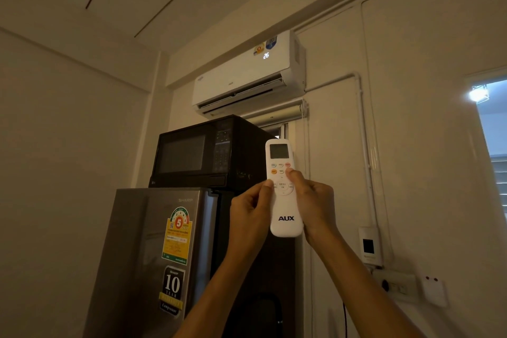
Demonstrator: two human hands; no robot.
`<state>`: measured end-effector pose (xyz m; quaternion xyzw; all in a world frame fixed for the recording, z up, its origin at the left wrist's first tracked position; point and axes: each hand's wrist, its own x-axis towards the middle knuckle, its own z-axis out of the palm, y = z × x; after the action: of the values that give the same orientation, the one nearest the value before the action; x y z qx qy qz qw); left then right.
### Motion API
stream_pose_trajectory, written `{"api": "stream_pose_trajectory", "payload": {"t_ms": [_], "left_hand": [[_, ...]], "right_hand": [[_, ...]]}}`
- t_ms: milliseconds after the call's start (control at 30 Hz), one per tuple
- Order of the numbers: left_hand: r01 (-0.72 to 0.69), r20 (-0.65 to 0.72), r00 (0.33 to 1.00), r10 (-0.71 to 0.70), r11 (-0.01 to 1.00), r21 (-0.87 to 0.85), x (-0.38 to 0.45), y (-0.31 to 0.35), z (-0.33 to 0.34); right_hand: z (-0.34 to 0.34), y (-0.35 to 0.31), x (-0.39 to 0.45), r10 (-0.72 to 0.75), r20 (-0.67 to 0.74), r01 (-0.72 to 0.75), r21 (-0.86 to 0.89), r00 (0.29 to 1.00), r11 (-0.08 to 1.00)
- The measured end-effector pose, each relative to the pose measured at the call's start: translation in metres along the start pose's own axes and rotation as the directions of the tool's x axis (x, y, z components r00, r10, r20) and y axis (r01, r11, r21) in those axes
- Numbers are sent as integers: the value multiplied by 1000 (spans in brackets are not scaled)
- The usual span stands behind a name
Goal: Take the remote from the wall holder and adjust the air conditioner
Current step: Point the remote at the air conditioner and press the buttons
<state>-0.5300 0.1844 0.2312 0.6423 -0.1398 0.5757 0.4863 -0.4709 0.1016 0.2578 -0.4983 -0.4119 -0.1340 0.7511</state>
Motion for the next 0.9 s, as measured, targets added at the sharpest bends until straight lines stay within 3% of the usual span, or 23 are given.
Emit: {"api": "stream_pose_trajectory", "payload": {"t_ms": [900], "left_hand": [[-10,5,1000,10,1000,-29,7,2,-1]], "right_hand": [[3,-4,8,26,-10,-26,-23,1000,999]]}}
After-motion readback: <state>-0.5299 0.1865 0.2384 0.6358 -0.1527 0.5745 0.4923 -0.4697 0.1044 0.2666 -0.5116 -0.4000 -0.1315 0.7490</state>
